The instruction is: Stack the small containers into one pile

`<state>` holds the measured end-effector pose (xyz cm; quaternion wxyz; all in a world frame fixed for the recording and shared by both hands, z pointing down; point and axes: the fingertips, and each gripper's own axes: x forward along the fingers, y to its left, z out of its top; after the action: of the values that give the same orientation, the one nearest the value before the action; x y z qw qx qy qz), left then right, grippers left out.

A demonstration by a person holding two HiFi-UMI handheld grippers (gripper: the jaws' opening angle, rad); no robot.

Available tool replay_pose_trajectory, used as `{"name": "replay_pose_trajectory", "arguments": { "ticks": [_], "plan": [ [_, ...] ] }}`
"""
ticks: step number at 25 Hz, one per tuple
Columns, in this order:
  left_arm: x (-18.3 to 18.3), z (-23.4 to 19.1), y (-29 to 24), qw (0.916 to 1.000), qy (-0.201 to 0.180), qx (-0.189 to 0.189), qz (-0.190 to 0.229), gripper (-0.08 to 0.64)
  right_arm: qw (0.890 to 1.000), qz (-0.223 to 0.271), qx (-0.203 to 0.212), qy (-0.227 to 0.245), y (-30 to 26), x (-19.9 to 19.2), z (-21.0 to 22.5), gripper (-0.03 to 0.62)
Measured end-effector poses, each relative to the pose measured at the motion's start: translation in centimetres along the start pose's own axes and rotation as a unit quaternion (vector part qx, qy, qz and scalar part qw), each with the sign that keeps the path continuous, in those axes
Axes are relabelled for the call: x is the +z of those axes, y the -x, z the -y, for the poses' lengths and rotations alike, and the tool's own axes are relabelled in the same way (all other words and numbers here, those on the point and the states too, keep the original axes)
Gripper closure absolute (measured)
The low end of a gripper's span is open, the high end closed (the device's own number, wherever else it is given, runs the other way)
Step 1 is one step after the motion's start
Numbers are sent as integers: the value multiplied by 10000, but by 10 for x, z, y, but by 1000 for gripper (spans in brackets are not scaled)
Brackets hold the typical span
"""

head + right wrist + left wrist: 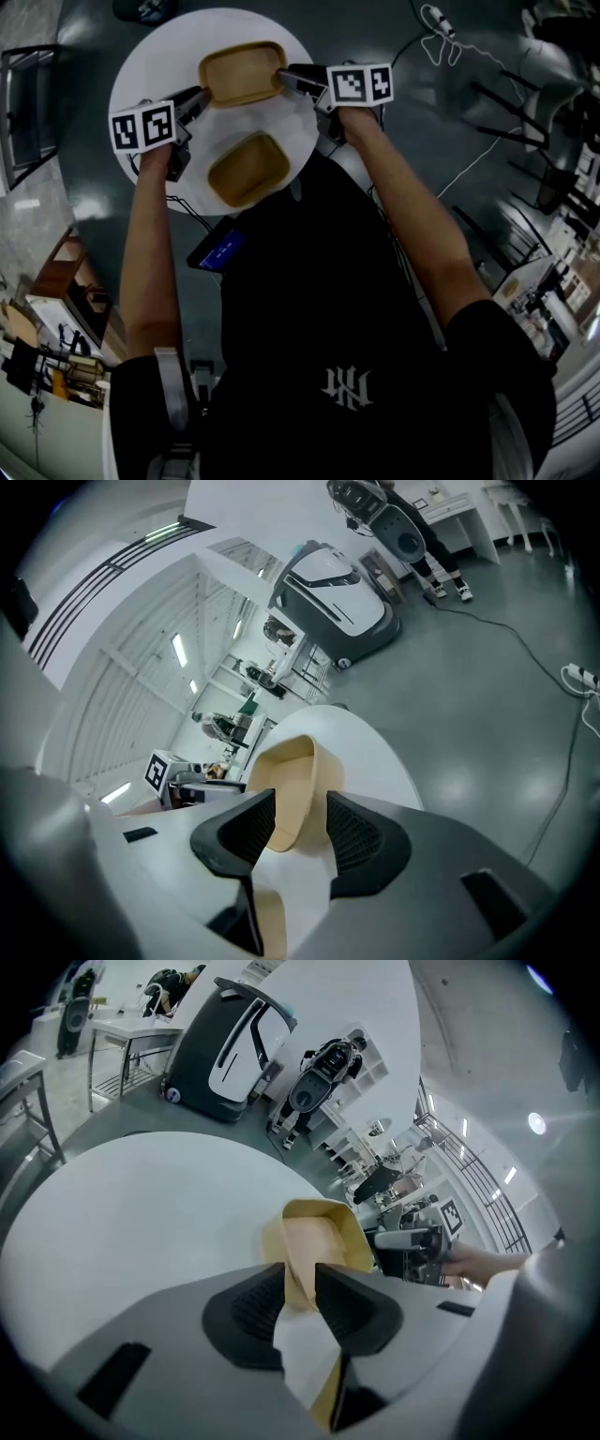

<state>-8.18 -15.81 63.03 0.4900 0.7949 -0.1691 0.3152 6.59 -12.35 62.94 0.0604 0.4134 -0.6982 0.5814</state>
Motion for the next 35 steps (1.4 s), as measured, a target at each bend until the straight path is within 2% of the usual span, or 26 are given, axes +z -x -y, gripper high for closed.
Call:
{"name": "replay_pose_trajectory", "arguments": {
  "ticks": [6,10,17,25,30,35],
  "plan": [
    [-11,-4,-9,9998,89,58,-154,460,9999,-75,-57,112,-7,-5,4,419],
    [-15,3,-11,9998,109,62,-142,462,9995,-72,-149,253,-2,-5,7,497],
    [-22,6,-5,9997,69,149,-172,465,9989,-67,-130,442,-2,-8,1,508],
    [-11,26,23,9990,-237,385,52,465,9970,197,249,711,13,2,-33,508],
    [-4,50,49,9967,-527,583,207,465,9928,442,555,960,33,19,-65,508],
    [-1,76,77,9936,-660,754,514,465,9863,551,885,1279,52,32,-97,508]
  ]
}}
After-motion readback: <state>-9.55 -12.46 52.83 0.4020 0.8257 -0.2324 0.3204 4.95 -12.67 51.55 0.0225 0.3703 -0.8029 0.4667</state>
